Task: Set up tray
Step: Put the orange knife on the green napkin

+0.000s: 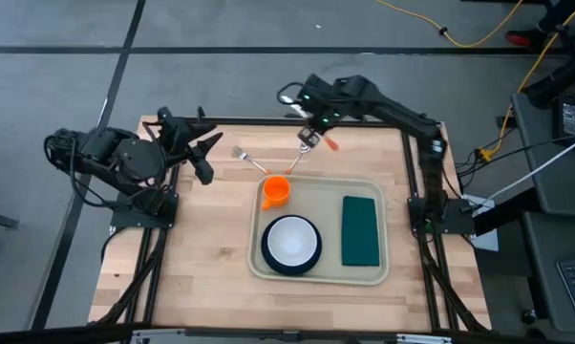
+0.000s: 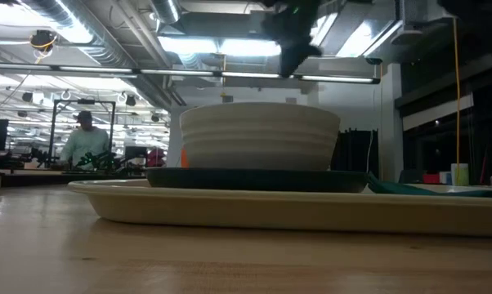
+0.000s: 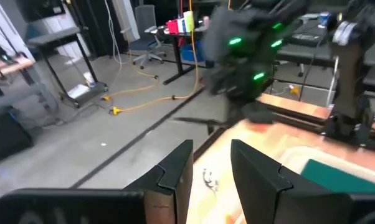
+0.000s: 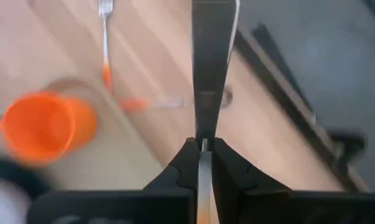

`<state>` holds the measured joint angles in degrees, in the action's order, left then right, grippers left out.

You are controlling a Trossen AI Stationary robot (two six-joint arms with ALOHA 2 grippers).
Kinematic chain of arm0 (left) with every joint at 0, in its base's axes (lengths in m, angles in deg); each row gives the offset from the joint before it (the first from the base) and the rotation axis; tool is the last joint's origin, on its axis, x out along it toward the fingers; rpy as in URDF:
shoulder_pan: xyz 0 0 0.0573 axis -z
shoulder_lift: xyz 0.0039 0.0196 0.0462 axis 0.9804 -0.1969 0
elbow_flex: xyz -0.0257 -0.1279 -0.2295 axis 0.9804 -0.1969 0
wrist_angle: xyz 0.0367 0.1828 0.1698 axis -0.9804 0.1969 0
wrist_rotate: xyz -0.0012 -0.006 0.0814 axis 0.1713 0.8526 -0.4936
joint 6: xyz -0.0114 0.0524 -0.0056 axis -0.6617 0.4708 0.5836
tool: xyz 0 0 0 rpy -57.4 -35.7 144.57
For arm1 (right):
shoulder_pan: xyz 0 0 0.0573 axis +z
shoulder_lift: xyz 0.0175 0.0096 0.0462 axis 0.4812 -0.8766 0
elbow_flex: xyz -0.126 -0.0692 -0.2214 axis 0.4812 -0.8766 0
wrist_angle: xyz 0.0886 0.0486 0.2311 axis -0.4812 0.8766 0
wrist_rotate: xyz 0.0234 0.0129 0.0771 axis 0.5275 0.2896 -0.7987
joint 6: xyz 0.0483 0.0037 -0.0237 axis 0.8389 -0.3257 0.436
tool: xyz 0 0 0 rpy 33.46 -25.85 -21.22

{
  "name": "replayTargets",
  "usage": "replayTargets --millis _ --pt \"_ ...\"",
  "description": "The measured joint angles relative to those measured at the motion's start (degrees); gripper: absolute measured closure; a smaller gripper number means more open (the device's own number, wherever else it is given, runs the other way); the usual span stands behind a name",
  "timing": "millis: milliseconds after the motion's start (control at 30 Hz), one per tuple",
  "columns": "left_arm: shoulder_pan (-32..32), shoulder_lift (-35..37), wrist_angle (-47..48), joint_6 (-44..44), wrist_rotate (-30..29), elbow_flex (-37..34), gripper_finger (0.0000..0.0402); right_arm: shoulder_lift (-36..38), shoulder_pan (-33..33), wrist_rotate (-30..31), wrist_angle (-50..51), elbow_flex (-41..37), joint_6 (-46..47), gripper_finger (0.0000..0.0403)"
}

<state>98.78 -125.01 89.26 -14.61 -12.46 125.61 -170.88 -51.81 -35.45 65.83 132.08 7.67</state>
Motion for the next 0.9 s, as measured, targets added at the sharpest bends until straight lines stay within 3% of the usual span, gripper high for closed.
replayTargets --millis 200,567,700,900 --pt "-0.1 1.5 0.3 4.9 -5.4 0.0 0.0300 10.7 5.1 4.1 9.0 -7.9 11.7 0.0379" --pt "-0.4 5.1 0.3 6.1 -11.7 0.0 0.0300 30.2 25.6 3.6 8.7 -30.9 44.2 0.0379" --pt "-1.4 6.3 0.3 7.6 -11.1 0.0 0.0300 33.2 30.6 3.6 8.7 -34.3 57.0 0.0379" --pt "-3.0 7.2 0.4 14.3 -4.5 0.0 0.0300 33.0 36.5 2.2 8.1 -36.8 73.3 0.0379"
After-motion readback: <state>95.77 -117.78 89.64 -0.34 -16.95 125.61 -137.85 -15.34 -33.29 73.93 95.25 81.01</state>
